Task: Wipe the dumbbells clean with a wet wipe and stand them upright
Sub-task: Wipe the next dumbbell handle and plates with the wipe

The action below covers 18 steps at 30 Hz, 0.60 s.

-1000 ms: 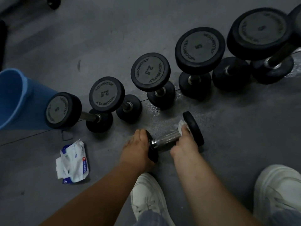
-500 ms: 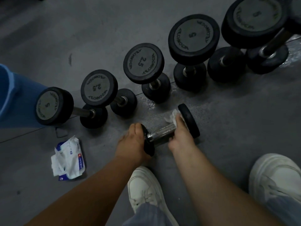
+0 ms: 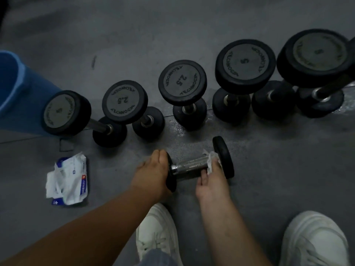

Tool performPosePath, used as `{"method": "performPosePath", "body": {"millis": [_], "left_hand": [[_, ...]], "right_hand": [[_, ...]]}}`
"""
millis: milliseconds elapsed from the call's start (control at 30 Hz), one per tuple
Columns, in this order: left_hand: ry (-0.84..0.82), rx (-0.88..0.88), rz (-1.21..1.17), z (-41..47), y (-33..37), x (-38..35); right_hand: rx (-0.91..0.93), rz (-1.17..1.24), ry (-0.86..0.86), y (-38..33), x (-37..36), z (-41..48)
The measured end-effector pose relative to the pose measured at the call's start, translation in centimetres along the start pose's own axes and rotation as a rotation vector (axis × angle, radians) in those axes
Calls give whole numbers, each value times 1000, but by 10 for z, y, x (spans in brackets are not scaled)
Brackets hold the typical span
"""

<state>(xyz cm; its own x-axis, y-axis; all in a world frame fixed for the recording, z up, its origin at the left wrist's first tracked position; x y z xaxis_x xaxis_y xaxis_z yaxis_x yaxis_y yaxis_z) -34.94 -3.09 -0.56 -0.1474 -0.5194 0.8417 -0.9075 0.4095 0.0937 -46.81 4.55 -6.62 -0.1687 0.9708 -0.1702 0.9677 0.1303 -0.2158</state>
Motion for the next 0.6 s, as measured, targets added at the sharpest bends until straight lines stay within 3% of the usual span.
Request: {"method": "performPosePath", "body": {"millis": [600], "left_hand": [[-36, 9, 48, 3, 3, 6]], "right_hand": [[7, -24, -62, 1, -8, 7]]}}
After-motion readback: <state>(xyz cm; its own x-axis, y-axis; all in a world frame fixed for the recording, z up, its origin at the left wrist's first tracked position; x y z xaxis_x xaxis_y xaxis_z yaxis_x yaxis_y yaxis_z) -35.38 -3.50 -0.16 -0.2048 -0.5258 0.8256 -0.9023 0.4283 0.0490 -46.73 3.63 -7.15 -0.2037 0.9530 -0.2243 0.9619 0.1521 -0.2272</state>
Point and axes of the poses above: each hand's wrist, its own z-axis towards the middle knuckle, its own x-axis out of the back of the hand, y = z × x, the point moved 5 cm from there along z, towards the middle knuckle, and after that the axes turned 3 degrees about -z, right-handed, at the moved point
